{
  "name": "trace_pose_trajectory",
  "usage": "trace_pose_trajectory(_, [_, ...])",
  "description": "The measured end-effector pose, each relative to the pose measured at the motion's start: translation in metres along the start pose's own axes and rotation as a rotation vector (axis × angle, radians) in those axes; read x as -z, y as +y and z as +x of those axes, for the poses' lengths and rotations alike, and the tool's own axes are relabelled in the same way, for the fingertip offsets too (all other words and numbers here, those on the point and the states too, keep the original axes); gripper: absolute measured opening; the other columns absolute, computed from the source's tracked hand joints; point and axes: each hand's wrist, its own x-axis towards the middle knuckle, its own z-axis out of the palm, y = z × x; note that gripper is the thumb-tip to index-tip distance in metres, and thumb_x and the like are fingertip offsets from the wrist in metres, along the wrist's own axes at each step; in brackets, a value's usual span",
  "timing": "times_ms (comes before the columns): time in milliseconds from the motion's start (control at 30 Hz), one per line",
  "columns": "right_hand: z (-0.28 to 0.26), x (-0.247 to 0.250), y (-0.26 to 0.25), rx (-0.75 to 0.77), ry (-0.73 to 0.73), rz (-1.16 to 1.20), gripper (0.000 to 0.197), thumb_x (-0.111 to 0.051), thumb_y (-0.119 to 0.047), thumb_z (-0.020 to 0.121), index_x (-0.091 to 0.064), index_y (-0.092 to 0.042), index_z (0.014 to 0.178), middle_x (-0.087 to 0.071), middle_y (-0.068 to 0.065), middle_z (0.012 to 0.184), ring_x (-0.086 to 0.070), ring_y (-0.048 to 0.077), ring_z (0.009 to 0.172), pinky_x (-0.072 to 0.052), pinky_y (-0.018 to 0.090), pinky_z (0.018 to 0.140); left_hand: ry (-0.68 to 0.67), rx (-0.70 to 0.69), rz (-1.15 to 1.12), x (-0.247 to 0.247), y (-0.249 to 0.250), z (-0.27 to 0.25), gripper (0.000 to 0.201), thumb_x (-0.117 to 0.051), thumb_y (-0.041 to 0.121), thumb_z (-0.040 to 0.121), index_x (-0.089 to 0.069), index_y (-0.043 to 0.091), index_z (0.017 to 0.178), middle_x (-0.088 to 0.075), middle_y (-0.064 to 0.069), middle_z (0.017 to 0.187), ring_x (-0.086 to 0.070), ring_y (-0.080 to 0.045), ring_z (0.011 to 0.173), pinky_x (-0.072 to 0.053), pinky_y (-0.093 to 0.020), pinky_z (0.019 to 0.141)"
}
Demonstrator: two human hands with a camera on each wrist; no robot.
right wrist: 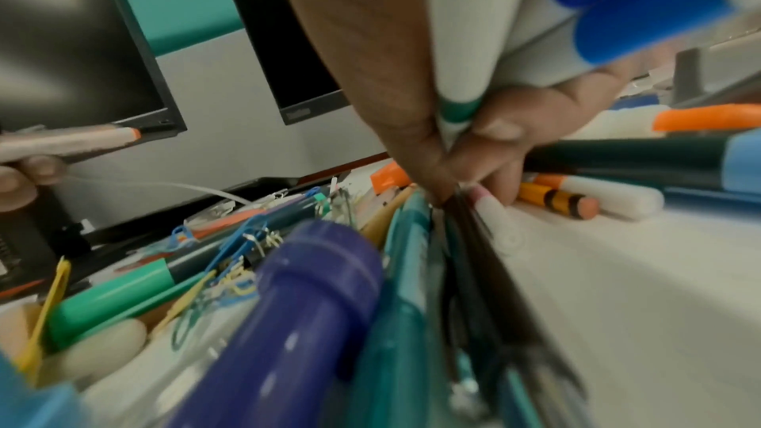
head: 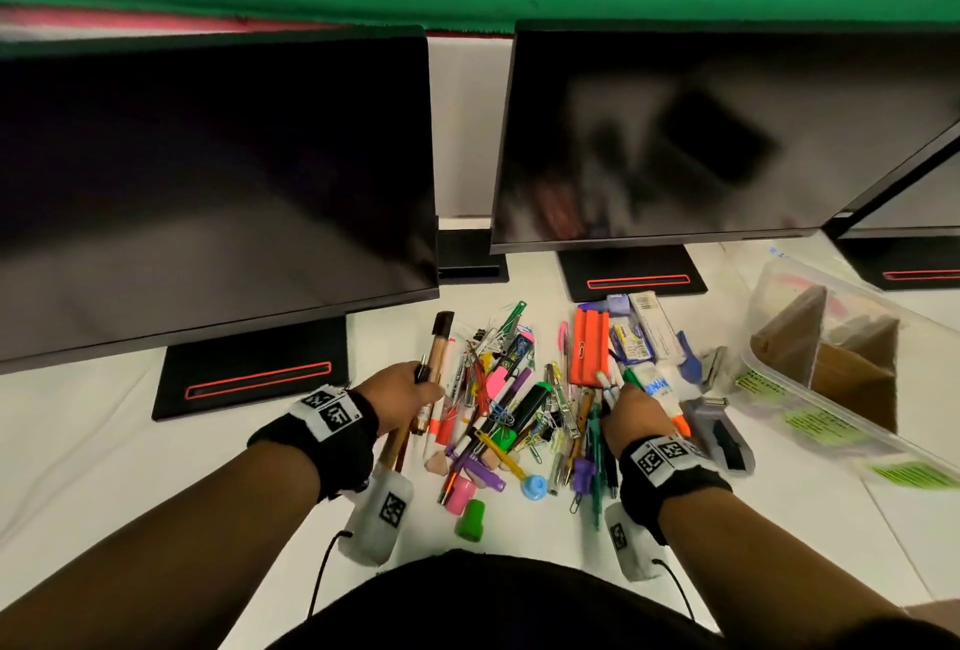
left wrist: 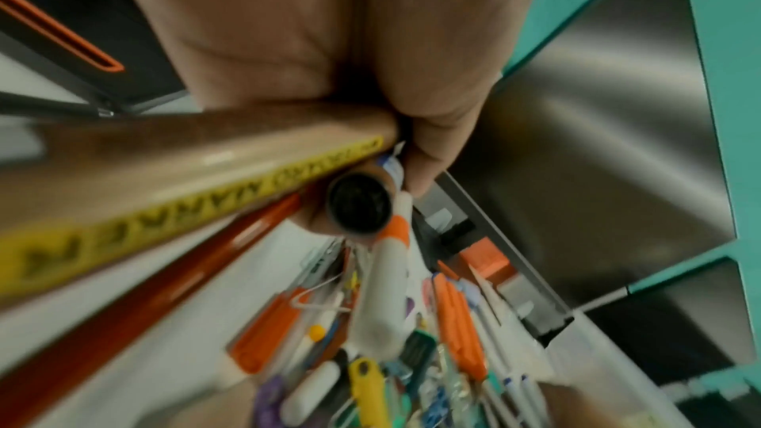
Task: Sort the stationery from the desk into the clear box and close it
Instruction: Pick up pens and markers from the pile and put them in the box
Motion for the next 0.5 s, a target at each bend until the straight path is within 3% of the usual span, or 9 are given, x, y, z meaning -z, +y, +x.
trace_pose_trajectory(67, [0.001, -0.001, -0.001, 0.003, -0.019, -0.031, 0.027, -0.047, -0.011, 0.095, -0.051, 0.0, 0.119, -0.06, 0.018, 0.124, -0.058, 0.031, 0.116, -0.048, 0.035, 0.094, -0.069, 0.019, -0.227, 0.002, 0.004, -0.004, 0.023, -0.055, 0.016, 0.091, -0.063, 0.005, 0.109, -0.071, -0.015, 0.102, -0.067, -0.033, 0.097, -0.052, -0.043, 0.094])
trace_pose_trajectory(167, [-0.005, -0.002, 0.0, 0.019, -0.065, -0.073, 0.026, -0.049, -0.014, 0.093, -0.053, -0.002, 0.116, -0.062, 0.016, 0.122, -0.061, 0.029, 0.112, -0.05, 0.033, 0.09, -0.107, 0.03, -0.419, -0.001, 0.015, -0.01, 0.023, -0.052, 0.007, 0.092, -0.058, 0.0, 0.113, -0.069, -0.014, 0.093, -0.066, -0.026, 0.082, -0.056, -0.034, 0.078])
trace_pose_trajectory(300, [-0.009, 0.011, 0.003, 0.052, -0.119, -0.068, 0.033, -0.055, -0.023, 0.09, -0.055, -0.002, 0.116, -0.062, 0.014, 0.121, -0.059, 0.029, 0.112, -0.049, 0.03, 0.089, -0.129, 0.004, -0.428, -0.01, 0.025, -0.012, 0.017, -0.051, 0.004, 0.093, -0.059, 0.001, 0.107, -0.067, -0.014, 0.089, -0.063, -0.024, 0.077, -0.053, -0.035, 0.08])
trace_pose_trajectory(400, [-0.011, 0.036, 0.009, 0.063, -0.134, 0.051, 0.033, -0.056, -0.024, 0.089, -0.057, 0.001, 0.111, -0.062, 0.015, 0.113, -0.059, 0.031, 0.109, -0.045, 0.029, 0.08, -0.12, -0.016, -0.417, -0.019, 0.037, -0.012, 0.011, -0.05, 0.002, 0.092, -0.059, 0.003, 0.098, -0.069, -0.01, 0.079, -0.066, -0.018, 0.067, -0.057, -0.028, 0.067])
trace_pose_trajectory(500, [-0.006, 0.067, 0.022, 0.085, -0.08, 0.279, 0.017, -0.055, -0.02, 0.089, -0.057, -0.003, 0.086, -0.057, 0.017, 0.091, -0.056, 0.028, 0.084, -0.037, 0.026, 0.068, -0.085, -0.039, -0.406, -0.03, 0.055, -0.01, 0.01, -0.049, 0.001, 0.092, -0.058, 0.003, 0.099, -0.066, -0.011, 0.079, -0.063, -0.022, 0.068, -0.055, -0.032, 0.068])
